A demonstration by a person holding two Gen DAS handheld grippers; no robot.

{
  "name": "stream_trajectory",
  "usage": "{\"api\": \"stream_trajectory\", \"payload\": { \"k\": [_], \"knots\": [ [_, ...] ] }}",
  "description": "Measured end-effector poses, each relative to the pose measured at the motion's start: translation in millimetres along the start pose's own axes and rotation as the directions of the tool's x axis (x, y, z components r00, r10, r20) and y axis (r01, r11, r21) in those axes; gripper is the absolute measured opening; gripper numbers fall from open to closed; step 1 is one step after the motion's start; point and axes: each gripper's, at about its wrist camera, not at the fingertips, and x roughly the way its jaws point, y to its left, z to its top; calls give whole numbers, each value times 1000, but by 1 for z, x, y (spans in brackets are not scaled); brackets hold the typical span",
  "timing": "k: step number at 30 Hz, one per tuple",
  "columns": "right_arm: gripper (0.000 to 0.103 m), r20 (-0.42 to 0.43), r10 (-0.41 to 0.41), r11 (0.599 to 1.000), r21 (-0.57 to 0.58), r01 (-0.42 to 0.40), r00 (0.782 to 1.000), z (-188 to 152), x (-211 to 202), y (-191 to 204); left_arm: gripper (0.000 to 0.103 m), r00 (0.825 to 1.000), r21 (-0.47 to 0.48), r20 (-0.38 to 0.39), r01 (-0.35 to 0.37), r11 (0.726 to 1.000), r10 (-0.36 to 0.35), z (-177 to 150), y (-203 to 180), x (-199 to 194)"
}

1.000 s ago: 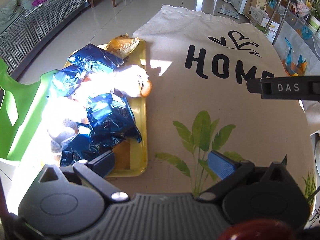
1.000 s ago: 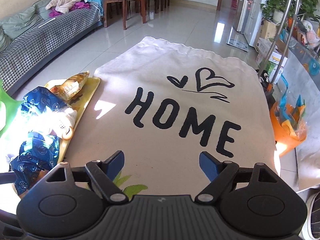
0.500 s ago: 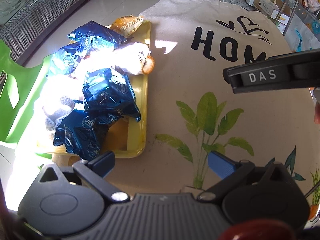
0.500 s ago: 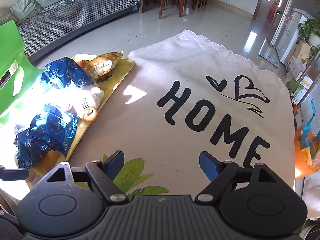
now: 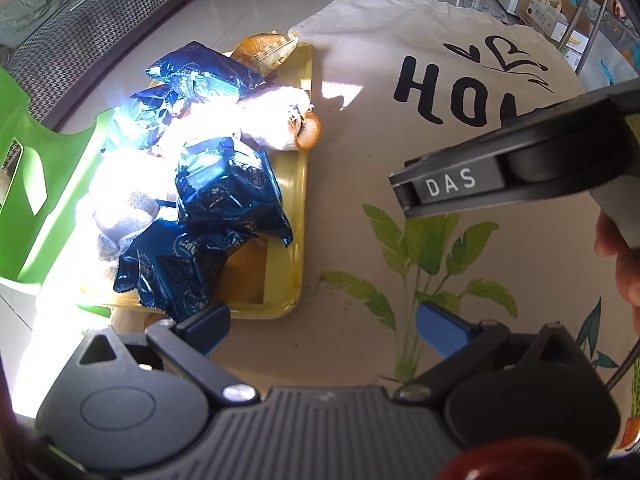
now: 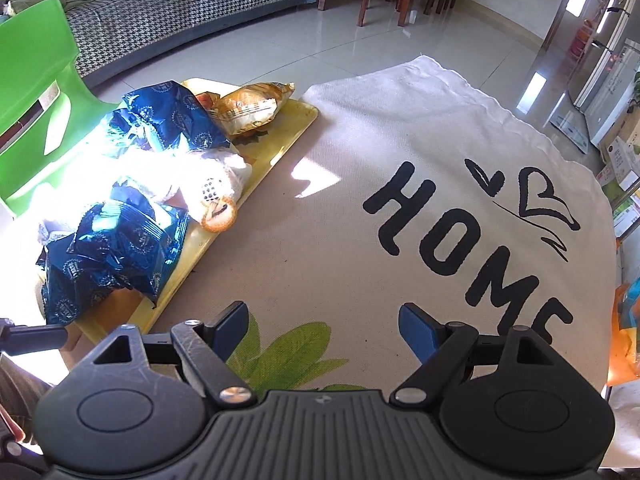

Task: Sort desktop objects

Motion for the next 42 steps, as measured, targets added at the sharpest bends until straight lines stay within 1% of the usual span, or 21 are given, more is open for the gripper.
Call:
{"api": "stream_trajectory", "payload": {
  "k": [5,9,11,14,16,18,20,22,26,30,34,40,42],
  "knots": [
    [83,-15,-66,998,12,66,998,-2,1,4,103,1000,1,13,15,1000,-15,0,2,-5],
    [83,-5,-65,997,39,65,998,-1,-6,6,102,1000,14,13,24,1000,-24,-4,2,-8],
    [83,-1,-82,995,56,82,997,-1,-8,7,102,999,25,19,28,999,-28,-6,3,-9],
    [83,5,-93,989,113,92,996,-2,-10,4,102,999,47,23,26,999,-27,-11,2,-11],
    [83,8,-83,986,145,81,997,-3,-12,1,102,999,47,15,37,998,-38,-13,3,-11],
    [83,0,-90,983,162,89,996,-4,-14,1,102,999,44,8,53,998,-53,-14,4,-13],
    [83,-10,-105,982,157,105,994,-3,-16,3,102,998,38,11,68,997,-69,-12,4,-16],
    [83,-15,-101,983,152,102,995,-2,-17,5,102,997,28,26,73,997,-73,-11,6,-20],
    [83,-28,-94,985,144,97,995,4,-19,12,102,996,27,74,40,999,-42,-7,10,-24],
    [83,-44,-86,986,139,91,995,14,-15,18,102,997,6,73,38,999,-39,0,17,-25],
    [83,-48,-83,989,121,88,995,25,-13,25,102,995,-22,95,40,999,-38,8,29,-29],
    [83,-61,-75,994,69,80,995,41,-7,39,102,993,-53,98,78,996,-72,19,40,-34],
    [83,-70,-66,996,61,71,995,45,-6,41,102,992,-59,99,79,995,-73,21,44,-35]
  ]
}}
